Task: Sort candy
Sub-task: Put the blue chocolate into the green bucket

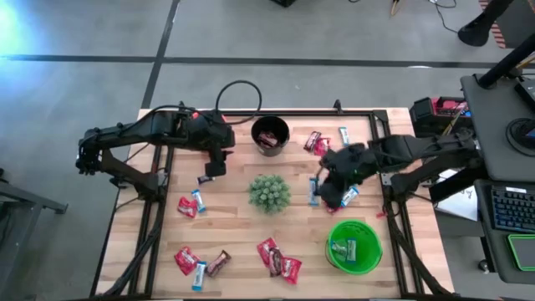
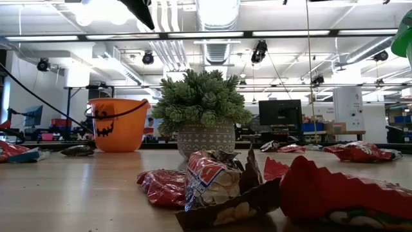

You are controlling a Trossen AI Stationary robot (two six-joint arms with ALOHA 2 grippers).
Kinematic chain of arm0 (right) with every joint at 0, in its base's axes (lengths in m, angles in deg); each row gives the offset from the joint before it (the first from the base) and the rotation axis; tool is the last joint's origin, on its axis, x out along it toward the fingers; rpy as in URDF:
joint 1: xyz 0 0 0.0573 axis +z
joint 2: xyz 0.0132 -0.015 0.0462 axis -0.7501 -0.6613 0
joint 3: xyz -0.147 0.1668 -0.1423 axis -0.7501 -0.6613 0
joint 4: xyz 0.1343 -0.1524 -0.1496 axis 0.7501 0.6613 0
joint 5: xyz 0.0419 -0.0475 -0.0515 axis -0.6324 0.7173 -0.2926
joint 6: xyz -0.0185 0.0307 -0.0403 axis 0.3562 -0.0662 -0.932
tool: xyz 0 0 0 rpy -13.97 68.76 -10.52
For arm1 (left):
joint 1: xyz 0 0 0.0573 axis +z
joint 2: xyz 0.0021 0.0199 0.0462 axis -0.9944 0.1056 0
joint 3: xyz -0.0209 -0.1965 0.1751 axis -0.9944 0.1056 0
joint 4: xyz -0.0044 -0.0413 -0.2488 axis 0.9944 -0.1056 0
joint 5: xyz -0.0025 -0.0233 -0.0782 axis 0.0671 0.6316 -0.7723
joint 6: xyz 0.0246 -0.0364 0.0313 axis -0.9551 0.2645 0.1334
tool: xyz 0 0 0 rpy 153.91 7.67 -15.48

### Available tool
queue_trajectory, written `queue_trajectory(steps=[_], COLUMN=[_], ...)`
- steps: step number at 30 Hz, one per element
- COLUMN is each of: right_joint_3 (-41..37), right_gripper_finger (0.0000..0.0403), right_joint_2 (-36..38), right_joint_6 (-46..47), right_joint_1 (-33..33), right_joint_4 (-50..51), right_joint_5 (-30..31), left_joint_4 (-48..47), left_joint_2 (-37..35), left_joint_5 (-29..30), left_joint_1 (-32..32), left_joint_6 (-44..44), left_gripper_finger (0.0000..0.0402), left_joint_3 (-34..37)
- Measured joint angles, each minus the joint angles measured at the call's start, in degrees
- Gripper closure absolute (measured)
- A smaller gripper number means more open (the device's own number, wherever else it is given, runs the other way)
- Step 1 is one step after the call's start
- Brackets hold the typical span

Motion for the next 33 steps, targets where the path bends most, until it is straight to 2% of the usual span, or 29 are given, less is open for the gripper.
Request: queue_trajectory(steps=[5, 13, 23, 30, 33], right_joint_3=[0.0, 0.0, -0.11, -0.11, -0.13], right_gripper_finger=[0.0394, 0.0394, 0.0394, 0.0394, 0.0394], right_joint_2=[-0.16, -0.75, -5.16, -7.02, -7.46], right_joint_6=[9.78, 23.87, 36.95, 42.64, 45.57], right_joint_1=[7.14, 18.41, 26.74, 29.47, 29.8], right_joint_4=[6.38, 7.86, 11.14, 13.37, 15.76], right_joint_5=[3.72, 9.49, 9.28, 8.61, 6.09], left_joint_4=[-1.07, -1.53, -6.43, -11.24, -14.15], left_joint_2=[0.0, -0.04, -0.07, -0.11, -0.19], left_joint_5=[0.0, -0.02, -0.33, -7.75, -8.76], left_joint_1=[-0.01, -0.01, -0.08, -0.11, -0.13], left_joint_6=[0.02, 0.02, 2.15, 5.62, 6.87], left_gripper_finger=[0.0249, 0.0249, 0.0249, 0.0249, 0.0249], left_joint_3=[0.0, 0.0, 0.0, -0.02, -0.02])
